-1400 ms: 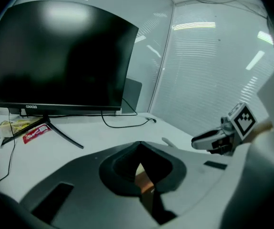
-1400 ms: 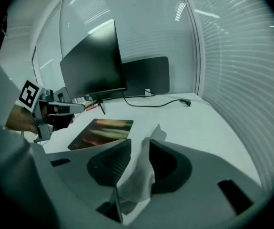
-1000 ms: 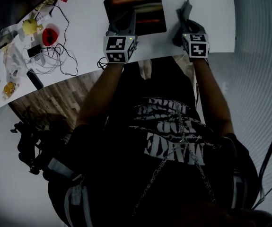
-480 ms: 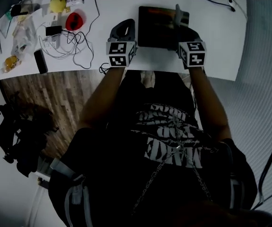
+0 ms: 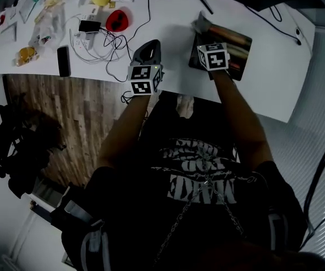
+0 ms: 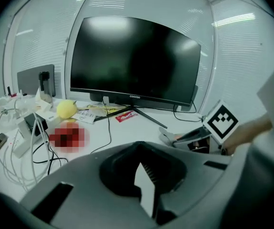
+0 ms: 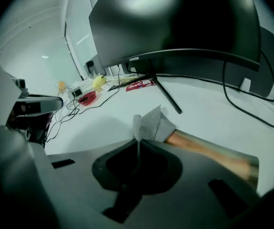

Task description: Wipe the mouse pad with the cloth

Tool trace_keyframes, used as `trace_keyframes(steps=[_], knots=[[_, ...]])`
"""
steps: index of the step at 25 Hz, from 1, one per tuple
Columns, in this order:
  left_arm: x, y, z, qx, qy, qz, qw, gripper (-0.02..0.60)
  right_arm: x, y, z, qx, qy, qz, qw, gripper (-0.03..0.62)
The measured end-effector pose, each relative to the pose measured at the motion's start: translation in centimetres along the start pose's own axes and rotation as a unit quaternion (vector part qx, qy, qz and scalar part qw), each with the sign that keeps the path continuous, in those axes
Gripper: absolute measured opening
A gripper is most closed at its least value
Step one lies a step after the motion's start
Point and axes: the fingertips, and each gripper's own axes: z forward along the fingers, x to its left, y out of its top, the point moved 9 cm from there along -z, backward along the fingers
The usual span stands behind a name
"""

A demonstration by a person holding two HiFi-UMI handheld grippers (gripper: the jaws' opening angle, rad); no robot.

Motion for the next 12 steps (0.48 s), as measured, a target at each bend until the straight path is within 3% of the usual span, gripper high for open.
trace_keyframes(steps=[5, 12], knots=[[-1.2, 0.2, 0.5, 0.002, -0.015, 0.012, 0.9998, 0.005, -2.6, -0.2, -1.0, 0.002, -0.028, -0.008, 1.000, 0.017], [-4.6, 0.5, 4.3, 0.002, -0.047, -0.007, 0.9989, 0.005, -11.5, -4.8, -6.8, -0.002, -0.103, 0.052, 0.993, 0.017]])
